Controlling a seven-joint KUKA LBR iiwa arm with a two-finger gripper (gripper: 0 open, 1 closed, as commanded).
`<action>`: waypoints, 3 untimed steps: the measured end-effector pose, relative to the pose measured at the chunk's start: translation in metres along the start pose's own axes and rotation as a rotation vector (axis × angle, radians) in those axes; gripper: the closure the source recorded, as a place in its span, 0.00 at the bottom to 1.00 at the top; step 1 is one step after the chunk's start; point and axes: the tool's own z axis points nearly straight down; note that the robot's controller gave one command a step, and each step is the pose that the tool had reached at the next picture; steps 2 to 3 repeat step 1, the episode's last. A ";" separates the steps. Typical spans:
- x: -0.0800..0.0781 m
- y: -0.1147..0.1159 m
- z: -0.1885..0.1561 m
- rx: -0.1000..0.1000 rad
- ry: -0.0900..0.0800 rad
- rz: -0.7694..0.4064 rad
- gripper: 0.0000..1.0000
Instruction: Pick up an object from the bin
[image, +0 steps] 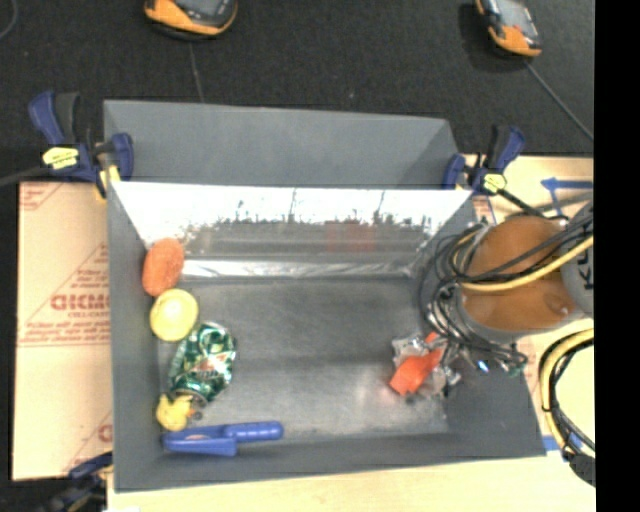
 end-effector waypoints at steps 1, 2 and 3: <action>-0.057 0.012 -0.016 0.000 -0.002 -0.134 1.00; -0.057 0.012 -0.016 0.000 -0.002 -0.134 1.00; -0.057 0.012 -0.016 0.000 -0.002 -0.134 1.00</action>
Offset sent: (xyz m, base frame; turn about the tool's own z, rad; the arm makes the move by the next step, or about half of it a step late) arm 0.0170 -0.0051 0.0178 -0.0821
